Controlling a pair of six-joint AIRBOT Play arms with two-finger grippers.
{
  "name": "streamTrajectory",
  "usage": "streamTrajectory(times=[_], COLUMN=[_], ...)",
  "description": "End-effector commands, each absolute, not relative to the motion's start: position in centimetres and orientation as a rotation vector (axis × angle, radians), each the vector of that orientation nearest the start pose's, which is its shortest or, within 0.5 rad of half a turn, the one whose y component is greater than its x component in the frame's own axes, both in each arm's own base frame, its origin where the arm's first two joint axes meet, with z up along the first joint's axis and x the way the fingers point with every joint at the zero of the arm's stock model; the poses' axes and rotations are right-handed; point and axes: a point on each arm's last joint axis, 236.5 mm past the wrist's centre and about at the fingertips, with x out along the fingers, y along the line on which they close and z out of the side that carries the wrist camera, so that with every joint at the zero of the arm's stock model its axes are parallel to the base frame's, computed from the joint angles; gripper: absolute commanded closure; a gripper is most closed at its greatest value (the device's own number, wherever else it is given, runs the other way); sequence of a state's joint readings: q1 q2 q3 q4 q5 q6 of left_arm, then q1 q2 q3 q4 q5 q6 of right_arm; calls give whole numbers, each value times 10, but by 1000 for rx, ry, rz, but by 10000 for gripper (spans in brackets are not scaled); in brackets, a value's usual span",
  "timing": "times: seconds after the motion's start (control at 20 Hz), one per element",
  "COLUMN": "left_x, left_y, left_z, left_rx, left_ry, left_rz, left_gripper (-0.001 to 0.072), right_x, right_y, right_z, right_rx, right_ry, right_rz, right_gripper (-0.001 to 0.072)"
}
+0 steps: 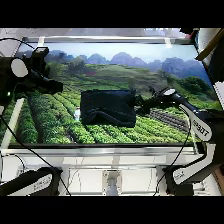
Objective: Fold the clothes and pants, and hang the long-sleeved shirts on hangers.
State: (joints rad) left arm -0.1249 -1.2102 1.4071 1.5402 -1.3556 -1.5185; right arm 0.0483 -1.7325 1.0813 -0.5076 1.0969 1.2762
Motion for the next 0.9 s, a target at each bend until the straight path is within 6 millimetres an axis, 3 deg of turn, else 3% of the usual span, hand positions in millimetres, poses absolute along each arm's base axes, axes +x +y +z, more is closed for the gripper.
streamTrajectory(times=[0.0, 0.05, 0.1, 0.15, 0.2, 0.4, 0.55, 0.7, 0.85], left_x=[382, 382, 382, 382, 382, 381, 381, 381, 381], left_y=[-55, -55, -55, -55, -55, -55, -55, -55, -55], left_z=[110, 110, 110, 110, 110, 110, 110, 110, 110], left_rx=[96, 95, 95, 96, 96, 96, 96, 95, 96], left_ry=[1155, 1156, 1156, 1156, 1159, 1159, 1159, 1159, 1159], left_rz=[-164, -163, -163, -164, -164, -163, -163, -163, -164], left_gripper=[686, 685, 685, 685, 685, 685, 685, 685, 685], right_x=[380, 376, 373, 373, 376, 398, 424, 438, 416], right_y=[239, 244, 248, 250, 251, 243, 211, 143, 50], right_z=[-85, -85, -85, -84, -82, -60, -31, 6, 39], right_rx=[893, 874, 858, 855, 864, 826, 787, 745, 725], right_ry=[1467, 1469, 1468, 1465, 1456, 1385, 1301, 1218, 1203], right_rz=[642, 668, 684, 687, 686, 712, 659, 523, 328], right_gripper=[35, 71, 249, 578, 649, 662, 663, 663, 663])
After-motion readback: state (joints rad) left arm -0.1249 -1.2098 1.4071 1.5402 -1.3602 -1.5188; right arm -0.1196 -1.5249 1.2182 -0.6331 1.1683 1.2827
